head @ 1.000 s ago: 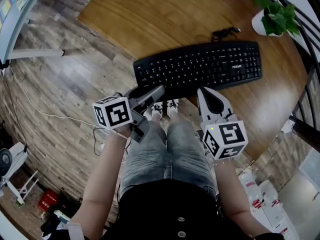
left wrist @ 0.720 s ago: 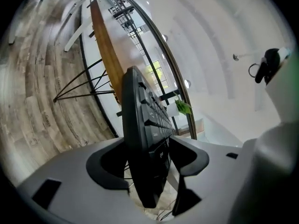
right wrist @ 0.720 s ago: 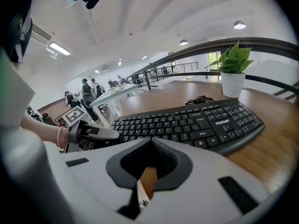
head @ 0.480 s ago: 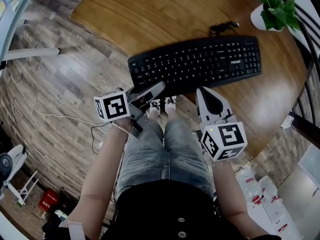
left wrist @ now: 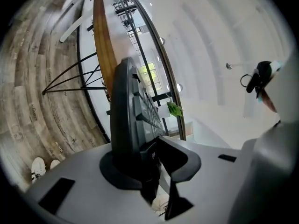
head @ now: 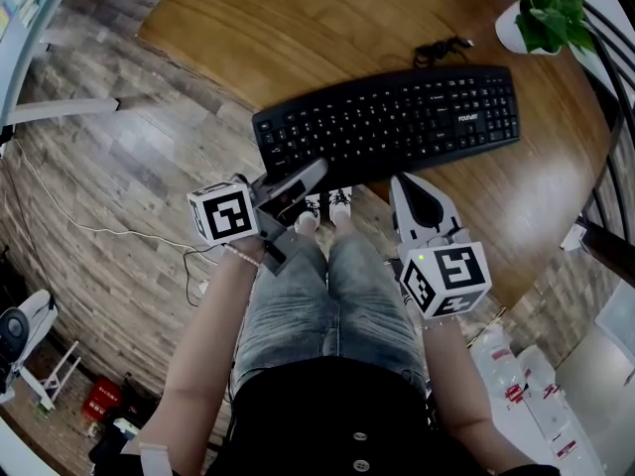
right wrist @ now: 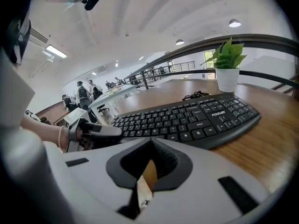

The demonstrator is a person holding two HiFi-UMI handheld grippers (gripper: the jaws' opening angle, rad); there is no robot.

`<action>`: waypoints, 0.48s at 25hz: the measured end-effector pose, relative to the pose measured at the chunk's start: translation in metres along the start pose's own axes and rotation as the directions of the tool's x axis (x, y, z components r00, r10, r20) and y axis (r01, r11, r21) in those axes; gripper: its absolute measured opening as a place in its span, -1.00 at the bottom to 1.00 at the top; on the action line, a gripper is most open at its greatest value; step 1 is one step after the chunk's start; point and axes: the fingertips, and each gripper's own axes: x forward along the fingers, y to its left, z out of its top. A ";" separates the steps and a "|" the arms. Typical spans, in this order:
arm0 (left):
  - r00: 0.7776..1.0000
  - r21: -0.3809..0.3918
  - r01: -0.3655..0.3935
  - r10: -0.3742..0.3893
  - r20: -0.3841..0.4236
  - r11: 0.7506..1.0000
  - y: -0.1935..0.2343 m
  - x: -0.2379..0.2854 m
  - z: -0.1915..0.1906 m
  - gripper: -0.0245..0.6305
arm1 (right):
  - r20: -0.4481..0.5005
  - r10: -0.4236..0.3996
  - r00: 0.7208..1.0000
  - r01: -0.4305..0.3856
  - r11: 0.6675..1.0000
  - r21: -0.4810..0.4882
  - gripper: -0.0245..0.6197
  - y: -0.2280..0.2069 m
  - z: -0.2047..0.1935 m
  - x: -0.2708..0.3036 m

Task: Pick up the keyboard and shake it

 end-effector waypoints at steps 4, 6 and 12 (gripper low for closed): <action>1.000 -0.031 0.000 0.000 -0.012 1.000 -0.001 -0.001 -0.002 -0.56 | 0.012 0.002 1.000 -0.002 1.000 0.018 -0.84 0.000 0.001 -0.001; 1.000 -0.055 -0.006 0.005 -0.015 0.998 -0.003 -0.002 -0.004 -0.57 | 0.016 -0.003 1.000 0.003 1.000 0.027 -0.84 -0.002 0.003 -0.002; 1.000 -0.091 0.001 -0.002 -0.015 0.996 -0.009 -0.003 -0.008 -0.61 | 0.014 -0.012 1.000 0.010 0.993 0.121 -0.83 -0.010 0.002 -0.002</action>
